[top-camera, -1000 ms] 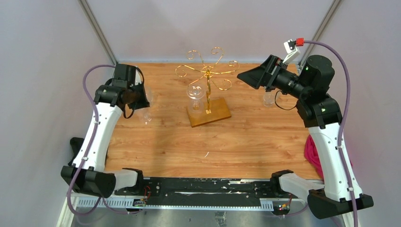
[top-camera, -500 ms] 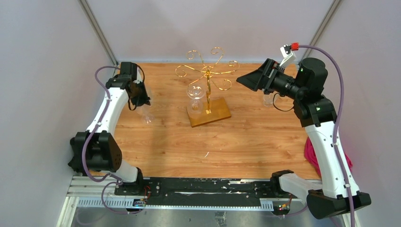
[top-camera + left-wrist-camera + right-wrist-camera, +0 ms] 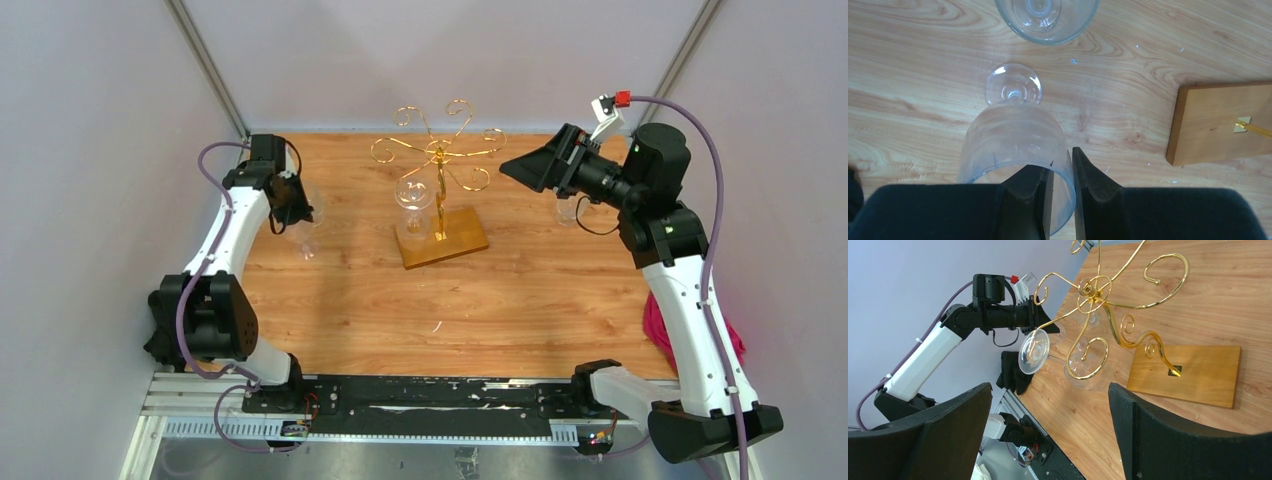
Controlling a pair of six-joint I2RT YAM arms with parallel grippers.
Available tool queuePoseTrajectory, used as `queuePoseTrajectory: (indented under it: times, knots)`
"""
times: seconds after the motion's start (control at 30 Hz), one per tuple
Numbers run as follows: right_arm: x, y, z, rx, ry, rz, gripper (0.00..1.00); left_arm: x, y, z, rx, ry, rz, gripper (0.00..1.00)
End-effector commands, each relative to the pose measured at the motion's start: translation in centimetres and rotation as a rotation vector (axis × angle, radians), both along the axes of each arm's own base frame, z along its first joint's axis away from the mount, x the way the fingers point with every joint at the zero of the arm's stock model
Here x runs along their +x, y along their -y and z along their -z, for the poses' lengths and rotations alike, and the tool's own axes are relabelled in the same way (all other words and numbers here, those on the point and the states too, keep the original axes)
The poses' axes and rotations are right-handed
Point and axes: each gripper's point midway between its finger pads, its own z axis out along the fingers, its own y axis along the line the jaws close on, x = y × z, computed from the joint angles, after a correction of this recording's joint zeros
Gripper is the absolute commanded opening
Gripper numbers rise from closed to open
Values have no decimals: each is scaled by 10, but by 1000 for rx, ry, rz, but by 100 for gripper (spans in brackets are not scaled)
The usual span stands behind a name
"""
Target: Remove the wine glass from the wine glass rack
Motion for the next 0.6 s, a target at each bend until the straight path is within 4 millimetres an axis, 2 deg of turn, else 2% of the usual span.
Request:
queuePoseTrajectory:
  times: [0.0, 0.13, 0.27, 0.47, 0.57]
  knots:
    - [-3, 2, -3, 18, 11, -9, 91, -8, -6, 4, 21, -4, -13, 13]
    - [-4, 1, -4, 25, 10, -15, 91, -11, -4, 0, 12, 3, -8, 23]
    - [-6, 1, -5, 34, 10, -22, 91, -15, -8, -18, 36, 26, -14, 36]
    - [-8, -1, -5, 49, 10, -32, 91, -24, -18, -72, 88, 109, -37, 51]
    - [-9, -2, -5, 54, 11, -38, 91, -29, -22, -98, 112, 157, -51, 54]
